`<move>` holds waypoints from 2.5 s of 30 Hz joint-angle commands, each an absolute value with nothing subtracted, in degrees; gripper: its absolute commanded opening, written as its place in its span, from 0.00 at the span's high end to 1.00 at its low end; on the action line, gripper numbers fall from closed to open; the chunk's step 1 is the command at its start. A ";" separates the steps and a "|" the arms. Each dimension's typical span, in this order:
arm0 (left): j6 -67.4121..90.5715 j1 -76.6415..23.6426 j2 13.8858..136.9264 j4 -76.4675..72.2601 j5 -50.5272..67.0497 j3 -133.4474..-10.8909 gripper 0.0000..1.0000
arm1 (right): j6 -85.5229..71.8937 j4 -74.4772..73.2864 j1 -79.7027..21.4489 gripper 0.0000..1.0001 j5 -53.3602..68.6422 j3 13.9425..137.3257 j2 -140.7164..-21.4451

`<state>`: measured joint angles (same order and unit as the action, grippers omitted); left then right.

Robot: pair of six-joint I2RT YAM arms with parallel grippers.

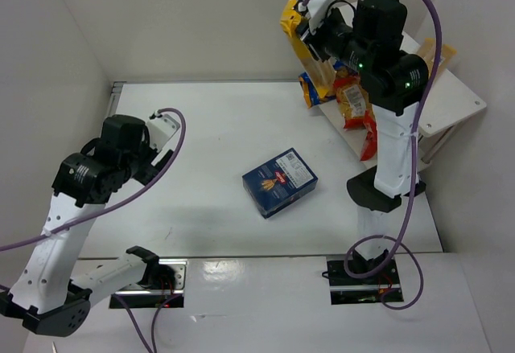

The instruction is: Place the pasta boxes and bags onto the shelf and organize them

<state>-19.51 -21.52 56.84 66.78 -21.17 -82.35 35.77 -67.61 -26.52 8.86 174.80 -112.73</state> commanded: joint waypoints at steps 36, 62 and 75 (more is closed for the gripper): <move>-20.92 -18.28 49.05 63.19 -18.72 -77.34 0.01 | 85.76 -74.44 -39.20 1.00 -22.76 176.75 -112.50; -20.92 -17.14 45.88 63.19 -18.19 -75.50 0.01 | 97.82 -74.44 -34.90 1.00 -41.57 179.38 -114.96; -20.92 -16.61 43.77 63.72 -17.14 -74.44 0.01 | 99.58 -74.44 -24.97 1.00 -34.63 177.45 -116.18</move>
<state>-20.84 -17.02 44.62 64.40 -17.80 -75.00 94.37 -81.10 -25.69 -34.04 176.09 -116.40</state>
